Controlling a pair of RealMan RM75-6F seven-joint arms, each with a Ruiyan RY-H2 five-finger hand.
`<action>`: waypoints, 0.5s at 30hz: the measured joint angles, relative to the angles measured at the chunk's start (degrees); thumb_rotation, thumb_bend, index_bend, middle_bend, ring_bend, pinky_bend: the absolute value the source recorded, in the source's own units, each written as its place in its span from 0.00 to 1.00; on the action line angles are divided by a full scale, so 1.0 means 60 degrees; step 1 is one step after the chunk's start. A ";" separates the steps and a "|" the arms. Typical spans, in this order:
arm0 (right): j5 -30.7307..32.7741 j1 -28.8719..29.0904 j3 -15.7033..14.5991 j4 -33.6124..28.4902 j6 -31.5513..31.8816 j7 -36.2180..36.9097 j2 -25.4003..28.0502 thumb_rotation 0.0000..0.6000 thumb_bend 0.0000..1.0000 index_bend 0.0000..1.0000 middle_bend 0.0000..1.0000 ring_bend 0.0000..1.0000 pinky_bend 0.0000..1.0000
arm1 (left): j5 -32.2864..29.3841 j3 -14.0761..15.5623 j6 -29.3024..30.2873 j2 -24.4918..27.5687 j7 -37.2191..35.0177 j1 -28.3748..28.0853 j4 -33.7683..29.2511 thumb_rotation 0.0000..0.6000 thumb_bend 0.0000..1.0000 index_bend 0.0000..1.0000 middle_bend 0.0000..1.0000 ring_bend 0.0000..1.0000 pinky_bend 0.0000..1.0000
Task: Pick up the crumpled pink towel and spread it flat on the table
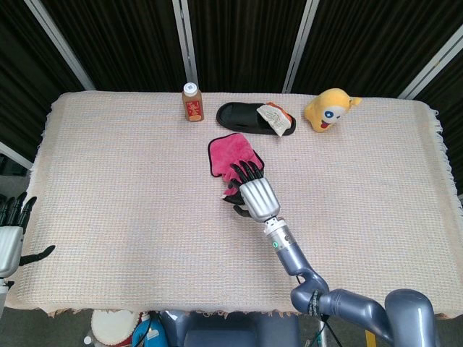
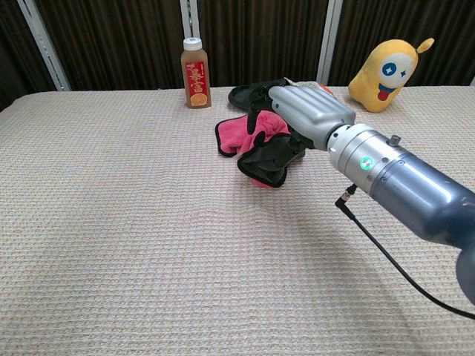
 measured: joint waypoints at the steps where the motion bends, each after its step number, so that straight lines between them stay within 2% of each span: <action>1: 0.0022 0.0063 0.0001 0.0133 -0.0020 -0.0006 -0.0083 1.00 0.24 0.46 0.18 0.10 0.10 | 0.0006 0.0002 0.0000 -0.0002 0.0005 -0.0003 0.0000 1.00 0.00 0.00 0.00 0.00 0.00; 11: 0.0123 0.0408 -0.0058 0.1316 -0.0023 0.0195 -0.0661 1.00 0.27 0.48 0.19 0.10 0.10 | 0.0061 0.0025 0.0017 -0.0024 0.0050 -0.0015 -0.0021 1.00 0.00 0.00 0.00 0.00 0.00; 15: 0.0107 0.0527 -0.0112 0.1701 0.0020 0.0294 -0.0799 1.00 0.30 0.52 0.22 0.12 0.10 | 0.0081 0.0051 -0.0002 -0.0049 0.0104 -0.0024 -0.0031 1.00 0.00 0.00 0.00 0.00 0.00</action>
